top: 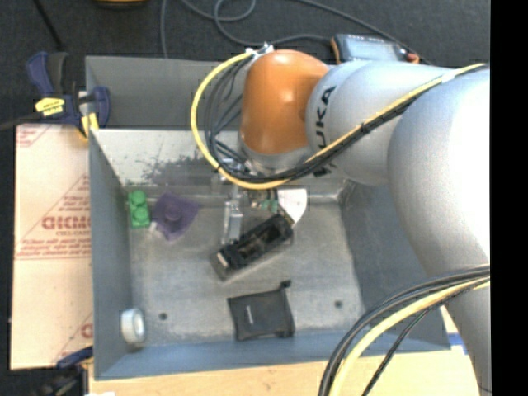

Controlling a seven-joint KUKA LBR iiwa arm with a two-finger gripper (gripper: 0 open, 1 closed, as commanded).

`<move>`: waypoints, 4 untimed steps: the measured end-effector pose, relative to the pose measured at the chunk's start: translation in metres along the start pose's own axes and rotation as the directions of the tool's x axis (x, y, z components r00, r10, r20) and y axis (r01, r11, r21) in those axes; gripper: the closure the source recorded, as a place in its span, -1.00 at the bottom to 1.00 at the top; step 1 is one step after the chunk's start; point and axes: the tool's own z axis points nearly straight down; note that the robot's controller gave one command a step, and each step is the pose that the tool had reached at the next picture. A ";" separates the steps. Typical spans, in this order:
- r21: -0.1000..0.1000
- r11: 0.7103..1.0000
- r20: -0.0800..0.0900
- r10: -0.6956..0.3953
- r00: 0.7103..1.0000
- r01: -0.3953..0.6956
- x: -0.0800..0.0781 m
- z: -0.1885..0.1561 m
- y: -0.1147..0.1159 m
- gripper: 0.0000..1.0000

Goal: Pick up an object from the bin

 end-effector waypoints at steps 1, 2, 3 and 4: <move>0.000 1.000 0.004 0.002 1.000 -0.002 0.000 -0.005 -0.001 -1.00; 0.000 0.993 0.010 -0.121 0.993 0.121 0.014 0.003 -0.018 -1.00; 0.002 0.956 0.001 -0.292 0.956 0.292 0.034 -0.005 -0.070 -1.00; 0.005 0.969 0.008 -0.248 0.969 0.248 0.045 0.015 -0.083 -1.00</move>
Offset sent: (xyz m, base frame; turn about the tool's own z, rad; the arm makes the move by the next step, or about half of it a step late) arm -0.0449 -0.0611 -0.0224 -0.3327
